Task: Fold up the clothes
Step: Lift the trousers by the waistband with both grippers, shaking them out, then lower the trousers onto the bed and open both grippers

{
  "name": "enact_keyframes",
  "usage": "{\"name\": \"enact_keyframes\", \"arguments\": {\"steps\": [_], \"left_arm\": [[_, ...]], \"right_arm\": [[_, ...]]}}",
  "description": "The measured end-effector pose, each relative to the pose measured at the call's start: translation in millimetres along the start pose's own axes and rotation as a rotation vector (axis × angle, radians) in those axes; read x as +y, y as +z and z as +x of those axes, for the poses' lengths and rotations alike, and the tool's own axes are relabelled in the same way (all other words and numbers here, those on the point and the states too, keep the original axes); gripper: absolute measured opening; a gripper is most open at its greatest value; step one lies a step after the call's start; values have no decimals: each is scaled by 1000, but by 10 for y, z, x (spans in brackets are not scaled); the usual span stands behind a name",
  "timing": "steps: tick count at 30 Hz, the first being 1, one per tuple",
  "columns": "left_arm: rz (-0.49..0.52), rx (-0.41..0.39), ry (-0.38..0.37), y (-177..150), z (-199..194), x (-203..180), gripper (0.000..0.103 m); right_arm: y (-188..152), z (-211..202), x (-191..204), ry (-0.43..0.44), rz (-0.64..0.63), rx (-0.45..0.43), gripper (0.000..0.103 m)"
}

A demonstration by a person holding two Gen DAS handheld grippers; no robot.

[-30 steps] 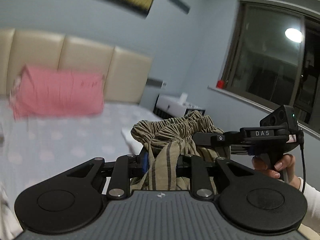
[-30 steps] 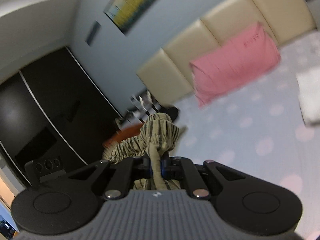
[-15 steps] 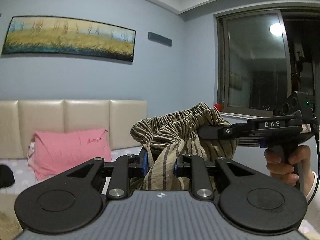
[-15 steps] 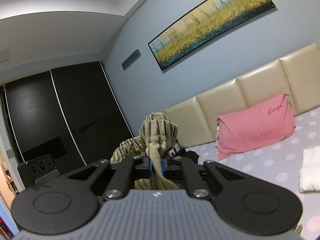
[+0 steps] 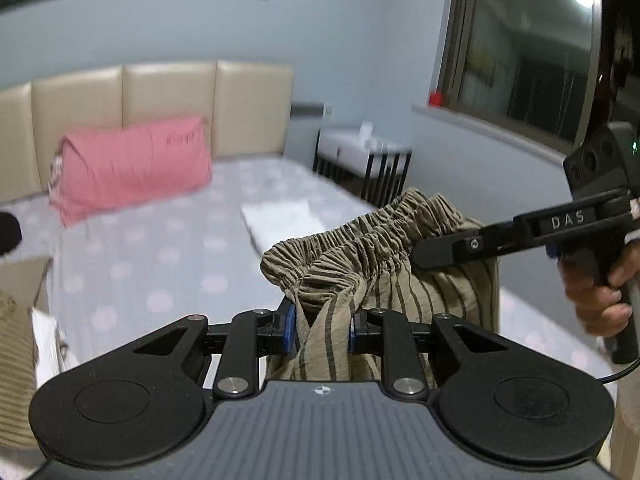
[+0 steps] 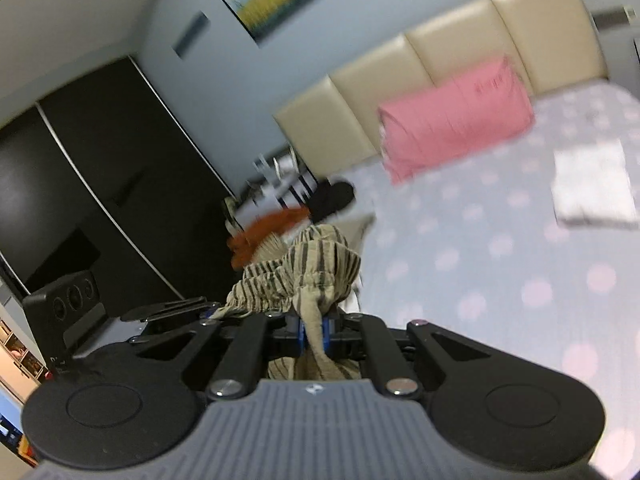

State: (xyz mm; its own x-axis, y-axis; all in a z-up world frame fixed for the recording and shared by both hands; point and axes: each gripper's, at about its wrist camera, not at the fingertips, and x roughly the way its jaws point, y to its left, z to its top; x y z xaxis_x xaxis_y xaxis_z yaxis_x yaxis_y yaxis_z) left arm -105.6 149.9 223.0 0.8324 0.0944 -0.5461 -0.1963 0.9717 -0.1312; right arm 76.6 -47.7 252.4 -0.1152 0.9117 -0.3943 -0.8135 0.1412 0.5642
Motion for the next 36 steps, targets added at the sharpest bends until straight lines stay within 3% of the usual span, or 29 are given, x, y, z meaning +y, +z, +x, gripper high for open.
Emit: {"name": "enact_keyframes", "arguments": {"steps": [4,9,12,17,23,25,26,27,28,29,31,33,36], "left_arm": [[-87,94,24,-244,930,538,21],[-196,211,53,-549,2092,1210,22],[-261,281,71,-732,2790,1613,20],[-283,347,69,-858,3129,1774,17],[-300,421,64,-988,3447,1911,18],[-306,445,62,-1032,3553,1957,22],[-309,458,61,-1054,3606,1979,32],[-314,467,71,-1064,3616,1977,42],[-321,472,97,-1069,3599,1975,59],[-326,469,123,-1077,3581,1993,62],[-342,456,130,-1081,3486,2052,62],[-366,430,125,-1061,3317,2134,62],[-368,391,120,-995,2931,2243,64]], "right_arm": [[-171,474,-460,-62,67,74,9],[-238,1445,-1313,-141,154,189,9],[-273,2014,-1868,-241,221,223,9],[-321,2719,-2554,-339,329,262,9],[-387,3065,-2804,-380,353,308,9],[-396,3073,-2832,-390,359,312,9],[-394,3079,-2831,-395,358,316,10],[-388,3071,-2835,-410,356,323,14],[-383,3062,-2841,-425,355,329,26],[-381,3051,-2869,-444,365,331,35],[-372,2953,-2943,-488,375,323,83],[-345,2817,-2978,-531,372,299,83],[-290,2434,-2955,-483,371,242,86]]}}
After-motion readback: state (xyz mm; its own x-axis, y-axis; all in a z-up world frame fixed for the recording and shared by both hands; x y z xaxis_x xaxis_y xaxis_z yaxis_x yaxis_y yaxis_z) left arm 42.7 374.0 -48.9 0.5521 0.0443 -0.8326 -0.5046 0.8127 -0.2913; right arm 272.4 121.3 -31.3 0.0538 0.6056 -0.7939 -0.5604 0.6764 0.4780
